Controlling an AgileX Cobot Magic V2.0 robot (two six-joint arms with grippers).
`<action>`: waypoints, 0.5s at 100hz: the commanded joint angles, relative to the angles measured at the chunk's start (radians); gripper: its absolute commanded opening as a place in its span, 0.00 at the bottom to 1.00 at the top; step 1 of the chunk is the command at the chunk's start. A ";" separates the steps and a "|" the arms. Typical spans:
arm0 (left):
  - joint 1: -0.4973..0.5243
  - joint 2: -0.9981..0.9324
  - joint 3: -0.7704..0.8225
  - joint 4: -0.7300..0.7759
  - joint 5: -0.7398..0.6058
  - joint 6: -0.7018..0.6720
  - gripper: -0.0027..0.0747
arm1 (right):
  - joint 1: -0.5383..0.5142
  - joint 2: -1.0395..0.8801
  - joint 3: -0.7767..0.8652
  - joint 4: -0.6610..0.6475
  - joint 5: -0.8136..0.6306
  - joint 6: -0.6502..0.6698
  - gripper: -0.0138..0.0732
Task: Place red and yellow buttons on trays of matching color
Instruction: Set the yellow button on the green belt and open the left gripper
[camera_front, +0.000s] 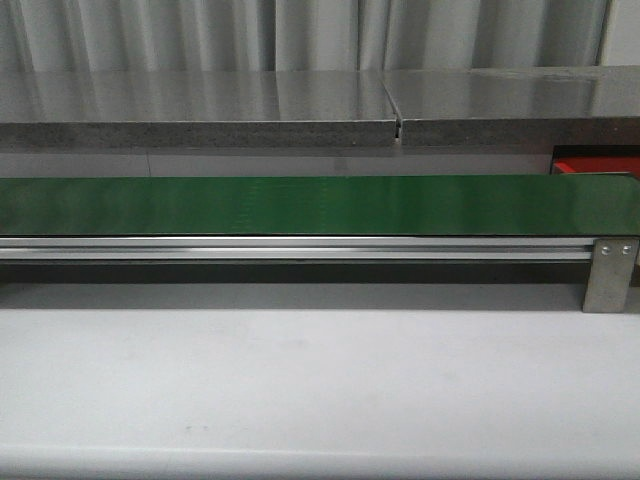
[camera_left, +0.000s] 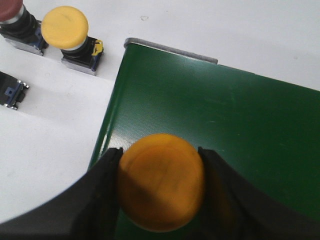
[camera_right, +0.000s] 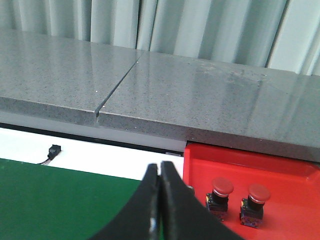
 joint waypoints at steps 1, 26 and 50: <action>-0.007 -0.045 -0.025 -0.001 -0.060 0.000 0.01 | 0.000 -0.006 -0.029 0.008 -0.004 -0.006 0.08; -0.007 -0.045 -0.025 -0.001 -0.065 0.000 0.01 | 0.000 -0.006 -0.029 0.008 -0.004 -0.006 0.08; -0.007 -0.033 -0.010 -0.001 -0.095 0.000 0.01 | 0.000 -0.006 -0.029 0.008 -0.004 -0.006 0.08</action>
